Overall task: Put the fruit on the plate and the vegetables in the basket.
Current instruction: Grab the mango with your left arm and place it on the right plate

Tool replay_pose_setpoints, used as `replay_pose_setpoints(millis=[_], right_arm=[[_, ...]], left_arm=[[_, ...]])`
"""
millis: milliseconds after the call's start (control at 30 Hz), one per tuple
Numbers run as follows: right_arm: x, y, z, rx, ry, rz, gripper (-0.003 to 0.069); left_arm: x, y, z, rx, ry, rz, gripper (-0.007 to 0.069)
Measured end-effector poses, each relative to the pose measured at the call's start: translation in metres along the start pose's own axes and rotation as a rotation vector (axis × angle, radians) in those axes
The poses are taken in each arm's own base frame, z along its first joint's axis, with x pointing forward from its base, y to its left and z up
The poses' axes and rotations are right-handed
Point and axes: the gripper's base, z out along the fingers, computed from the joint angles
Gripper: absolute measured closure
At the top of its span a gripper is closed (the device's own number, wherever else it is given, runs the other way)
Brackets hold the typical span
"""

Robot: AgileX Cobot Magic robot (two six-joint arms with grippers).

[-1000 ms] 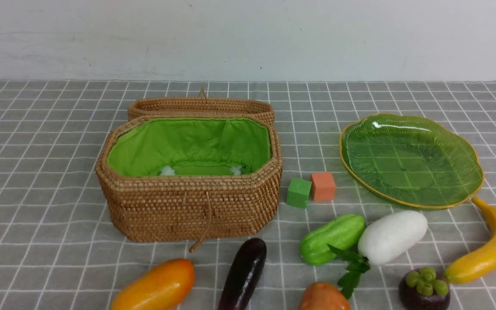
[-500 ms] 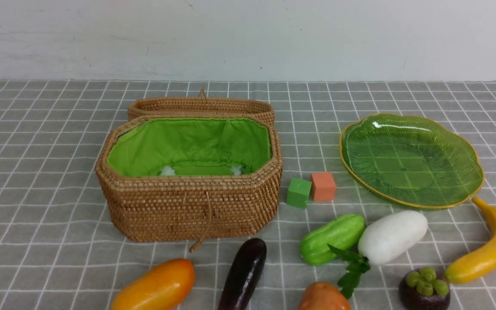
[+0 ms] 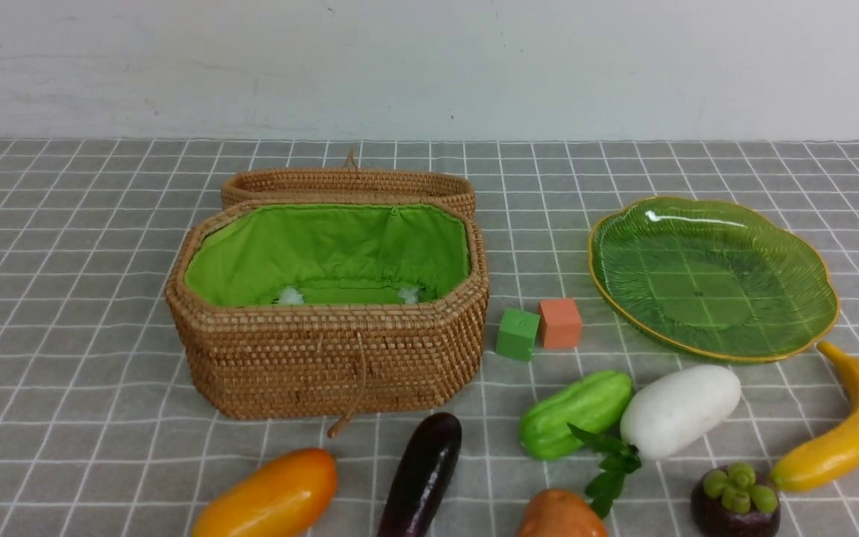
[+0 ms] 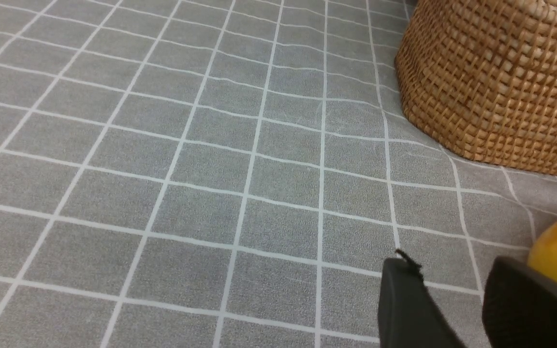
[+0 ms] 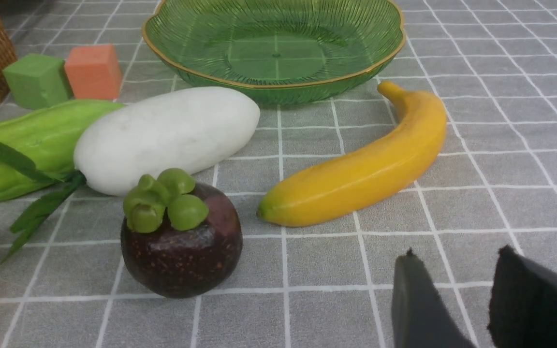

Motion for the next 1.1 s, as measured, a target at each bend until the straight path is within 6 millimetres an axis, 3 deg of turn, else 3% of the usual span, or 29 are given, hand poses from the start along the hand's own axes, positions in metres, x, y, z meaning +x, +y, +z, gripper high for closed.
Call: replay_pose_setpoints(millis=[767, 900, 1100], right_arm=[[0.000, 0.000, 0.000, 0.000, 0.000, 0.000, 0.0417], [0.000, 0.000, 0.000, 0.000, 0.000, 0.000, 0.0417], [0.000, 0.000, 0.000, 0.000, 0.000, 0.000, 0.0417]], left_arm=[[-0.001, 0.000, 0.000, 0.004, -0.011, -0.001, 0.0386], [-0.008, -0.003, 0.000, 0.038, -0.088, -0.020, 0.0386], [-0.029, -0.011, -0.005, 0.155, -0.313, -0.199, 0.0386]])
